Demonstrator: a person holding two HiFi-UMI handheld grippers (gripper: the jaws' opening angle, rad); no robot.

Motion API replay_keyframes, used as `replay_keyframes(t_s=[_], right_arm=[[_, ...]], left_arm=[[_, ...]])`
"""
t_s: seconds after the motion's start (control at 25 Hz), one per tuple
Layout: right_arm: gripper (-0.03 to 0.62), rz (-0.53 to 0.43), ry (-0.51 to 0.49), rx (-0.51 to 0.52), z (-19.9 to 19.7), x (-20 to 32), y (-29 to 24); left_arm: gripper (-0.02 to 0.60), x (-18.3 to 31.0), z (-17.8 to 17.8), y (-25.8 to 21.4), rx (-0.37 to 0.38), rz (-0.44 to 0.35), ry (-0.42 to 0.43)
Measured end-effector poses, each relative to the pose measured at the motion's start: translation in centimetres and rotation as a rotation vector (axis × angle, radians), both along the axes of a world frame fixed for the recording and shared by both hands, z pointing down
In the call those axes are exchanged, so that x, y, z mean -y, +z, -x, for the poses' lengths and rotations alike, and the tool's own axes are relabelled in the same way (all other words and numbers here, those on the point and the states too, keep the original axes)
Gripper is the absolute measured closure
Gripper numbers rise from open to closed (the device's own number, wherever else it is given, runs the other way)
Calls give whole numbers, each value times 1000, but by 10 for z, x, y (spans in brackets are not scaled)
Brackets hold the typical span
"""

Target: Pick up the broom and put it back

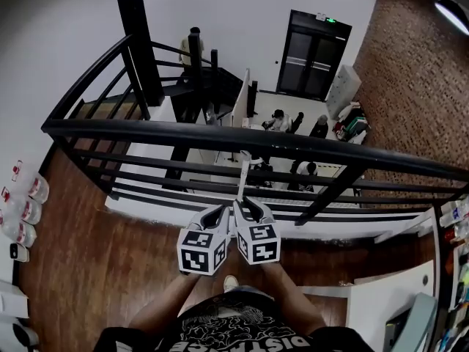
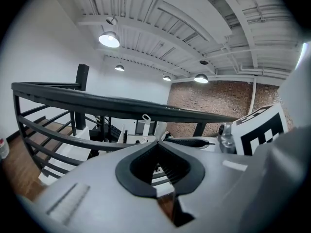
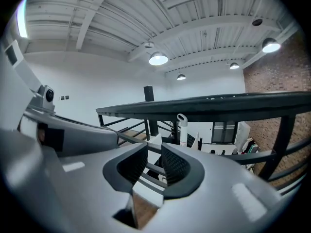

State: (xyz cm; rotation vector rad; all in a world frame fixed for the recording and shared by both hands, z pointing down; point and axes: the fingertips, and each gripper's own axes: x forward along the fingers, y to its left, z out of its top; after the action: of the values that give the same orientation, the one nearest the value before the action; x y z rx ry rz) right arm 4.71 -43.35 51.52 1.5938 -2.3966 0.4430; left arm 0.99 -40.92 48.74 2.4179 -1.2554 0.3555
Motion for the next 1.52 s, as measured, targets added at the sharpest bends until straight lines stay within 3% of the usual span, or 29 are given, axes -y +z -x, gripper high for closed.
replay_keyframes(t_s=[0.32,0.72,1.0,1.32,1.4,1.52], right_arm=[[492,24,18,41,-16,48,17],[456,69,28,21,-30,95,47],[441,110,61,15,-34,121,74],[447,118,75,-20,-36,149,85],[496,105,75,-36,-35,151,85],[496,98,62,-44,-34,151,85]], left_arm=[[577,27,-9,3,17,-3,-14],[577,50,-12,10,29,6,-37],[577,58,1,23,38,26,-62],[577,74,15,27,45,28,-92],[577,75,17,28,43,33,-96],[577,78,18,30,40,40,-102]])
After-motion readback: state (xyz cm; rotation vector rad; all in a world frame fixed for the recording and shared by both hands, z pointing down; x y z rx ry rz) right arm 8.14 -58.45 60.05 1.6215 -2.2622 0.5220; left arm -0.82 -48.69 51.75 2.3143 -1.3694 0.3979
